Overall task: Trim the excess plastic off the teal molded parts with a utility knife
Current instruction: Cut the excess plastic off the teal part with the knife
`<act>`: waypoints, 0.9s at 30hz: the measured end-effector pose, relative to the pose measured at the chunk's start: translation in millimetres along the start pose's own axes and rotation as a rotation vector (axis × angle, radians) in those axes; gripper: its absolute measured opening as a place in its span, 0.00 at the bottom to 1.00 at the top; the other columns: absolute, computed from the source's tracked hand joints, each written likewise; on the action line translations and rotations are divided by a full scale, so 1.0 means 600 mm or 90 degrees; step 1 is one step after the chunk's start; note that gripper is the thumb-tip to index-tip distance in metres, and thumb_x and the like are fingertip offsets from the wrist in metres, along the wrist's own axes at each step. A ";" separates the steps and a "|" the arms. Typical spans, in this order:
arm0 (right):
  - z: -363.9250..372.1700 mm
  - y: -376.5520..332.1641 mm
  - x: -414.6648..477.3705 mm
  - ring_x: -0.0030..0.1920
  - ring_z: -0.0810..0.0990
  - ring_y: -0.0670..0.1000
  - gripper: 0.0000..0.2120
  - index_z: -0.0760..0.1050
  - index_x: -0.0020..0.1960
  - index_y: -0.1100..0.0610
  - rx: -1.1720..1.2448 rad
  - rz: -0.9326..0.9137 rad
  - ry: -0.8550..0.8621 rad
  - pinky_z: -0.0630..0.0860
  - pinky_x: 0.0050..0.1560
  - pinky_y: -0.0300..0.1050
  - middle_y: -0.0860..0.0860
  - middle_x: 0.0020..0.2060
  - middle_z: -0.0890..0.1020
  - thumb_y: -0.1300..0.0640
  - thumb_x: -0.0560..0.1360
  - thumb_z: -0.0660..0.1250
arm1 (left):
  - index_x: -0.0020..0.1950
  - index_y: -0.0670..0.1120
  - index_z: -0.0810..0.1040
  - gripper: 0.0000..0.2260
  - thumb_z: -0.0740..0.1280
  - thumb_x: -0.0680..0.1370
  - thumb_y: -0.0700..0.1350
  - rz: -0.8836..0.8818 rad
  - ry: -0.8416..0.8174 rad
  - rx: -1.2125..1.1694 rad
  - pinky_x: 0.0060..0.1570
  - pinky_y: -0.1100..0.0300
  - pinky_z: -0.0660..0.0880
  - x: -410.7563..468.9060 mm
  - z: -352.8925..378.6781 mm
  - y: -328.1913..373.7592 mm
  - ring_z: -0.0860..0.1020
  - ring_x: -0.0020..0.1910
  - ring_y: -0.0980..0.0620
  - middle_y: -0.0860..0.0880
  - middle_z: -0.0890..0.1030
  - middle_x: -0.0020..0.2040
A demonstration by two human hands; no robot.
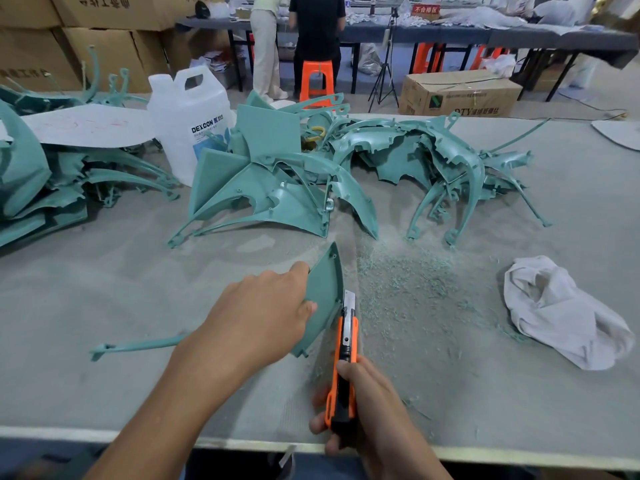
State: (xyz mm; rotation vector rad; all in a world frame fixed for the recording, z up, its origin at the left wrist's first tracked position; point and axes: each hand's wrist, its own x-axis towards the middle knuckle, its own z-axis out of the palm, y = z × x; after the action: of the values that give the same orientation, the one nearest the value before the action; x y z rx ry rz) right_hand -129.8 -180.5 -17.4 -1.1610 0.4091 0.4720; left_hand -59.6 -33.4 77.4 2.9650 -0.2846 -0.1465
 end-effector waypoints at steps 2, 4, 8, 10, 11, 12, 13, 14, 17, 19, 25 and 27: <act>0.002 0.002 0.001 0.26 0.79 0.59 0.06 0.69 0.58 0.58 -0.002 0.006 0.007 0.70 0.19 0.40 0.59 0.31 0.80 0.58 0.84 0.56 | 0.48 0.53 0.61 0.11 0.58 0.82 0.57 -0.003 0.002 -0.001 0.40 0.51 0.65 0.001 0.001 0.000 0.71 0.40 0.44 0.50 0.75 0.42; 0.003 0.006 0.002 0.26 0.80 0.59 0.06 0.69 0.58 0.58 -0.002 0.008 0.009 0.71 0.19 0.41 0.59 0.30 0.80 0.58 0.84 0.56 | 0.48 0.53 0.62 0.10 0.59 0.82 0.57 -0.005 0.004 0.002 0.39 0.52 0.65 0.002 0.001 -0.001 0.71 0.39 0.45 0.51 0.75 0.41; 0.004 0.010 0.000 0.26 0.79 0.59 0.06 0.69 0.56 0.58 -0.022 -0.017 0.003 0.69 0.19 0.40 0.58 0.30 0.79 0.56 0.84 0.57 | 0.47 0.53 0.61 0.11 0.59 0.82 0.57 -0.004 -0.006 -0.002 0.37 0.52 0.64 0.001 0.001 -0.002 0.70 0.35 0.49 0.53 0.71 0.37; 0.009 0.007 -0.004 0.25 0.78 0.57 0.05 0.69 0.55 0.56 -0.049 -0.047 0.007 0.68 0.19 0.39 0.56 0.30 0.79 0.56 0.84 0.56 | 0.46 0.53 0.60 0.11 0.59 0.82 0.57 0.003 -0.002 -0.006 0.35 0.53 0.63 -0.001 0.002 -0.002 0.68 0.32 0.52 0.53 0.72 0.36; 0.012 0.005 -0.008 0.25 0.78 0.57 0.05 0.69 0.56 0.55 -0.064 -0.065 0.006 0.67 0.19 0.39 0.55 0.30 0.79 0.56 0.84 0.56 | 0.46 0.53 0.60 0.11 0.59 0.82 0.57 0.007 0.000 -0.005 0.34 0.53 0.63 -0.002 0.004 -0.002 0.68 0.32 0.52 0.53 0.72 0.36; 0.016 0.000 -0.013 0.25 0.77 0.56 0.05 0.69 0.57 0.54 -0.075 -0.087 -0.001 0.67 0.19 0.39 0.55 0.30 0.78 0.56 0.85 0.55 | 0.46 0.53 0.59 0.11 0.59 0.82 0.57 0.011 0.003 -0.004 0.35 0.53 0.64 -0.003 0.006 -0.002 0.68 0.32 0.52 0.53 0.72 0.36; 0.022 -0.006 -0.018 0.25 0.77 0.56 0.06 0.69 0.57 0.53 -0.083 -0.110 -0.016 0.68 0.19 0.39 0.54 0.30 0.78 0.56 0.85 0.55 | 0.46 0.53 0.59 0.11 0.59 0.82 0.56 0.014 0.006 -0.001 0.36 0.53 0.64 -0.002 0.007 -0.001 0.68 0.32 0.52 0.53 0.72 0.36; 0.027 -0.016 -0.025 0.26 0.76 0.56 0.06 0.69 0.58 0.53 -0.085 -0.135 -0.037 0.69 0.20 0.40 0.54 0.31 0.78 0.55 0.85 0.54 | 0.46 0.53 0.60 0.11 0.59 0.82 0.56 0.014 0.005 0.000 0.36 0.52 0.64 -0.002 0.008 -0.001 0.68 0.33 0.51 0.54 0.71 0.36; 0.051 -0.055 -0.056 0.26 0.76 0.55 0.06 0.71 0.57 0.50 -0.069 -0.210 -0.136 0.70 0.19 0.39 0.54 0.33 0.78 0.52 0.85 0.56 | 0.50 0.54 0.63 0.07 0.61 0.80 0.53 0.012 -0.003 0.013 0.38 0.53 0.66 0.002 0.005 0.000 0.70 0.37 0.47 0.54 0.68 0.35; 0.066 -0.079 -0.073 0.25 0.77 0.54 0.08 0.73 0.56 0.48 -0.055 -0.252 -0.200 0.71 0.19 0.39 0.53 0.33 0.78 0.48 0.81 0.58 | 0.54 0.56 0.67 0.06 0.60 0.77 0.51 0.012 -0.010 0.037 0.37 0.53 0.68 0.002 0.003 0.001 0.70 0.37 0.46 0.54 0.68 0.34; 0.038 -0.055 -0.041 0.23 0.75 0.56 0.07 0.72 0.54 0.56 0.035 -0.204 0.004 0.68 0.18 0.39 0.55 0.29 0.78 0.56 0.84 0.56 | 0.48 0.53 0.62 0.11 0.60 0.81 0.57 0.013 -0.010 0.006 0.39 0.52 0.65 0.000 0.005 -0.006 0.70 0.39 0.46 0.53 0.68 0.37; 0.026 -0.025 -0.028 0.22 0.75 0.56 0.08 0.70 0.55 0.60 0.012 -0.148 0.039 0.68 0.18 0.39 0.57 0.29 0.77 0.56 0.84 0.56 | 0.47 0.52 0.61 0.11 0.59 0.82 0.57 0.025 0.000 0.008 0.38 0.52 0.65 -0.001 0.007 -0.007 0.70 0.39 0.45 0.53 0.68 0.36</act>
State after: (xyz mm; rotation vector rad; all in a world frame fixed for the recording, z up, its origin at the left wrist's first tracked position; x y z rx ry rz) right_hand -134.6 -173.2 8.9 -1.1902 0.3253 0.2302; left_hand -60.1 -30.1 72.5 2.9697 -0.3440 -0.1400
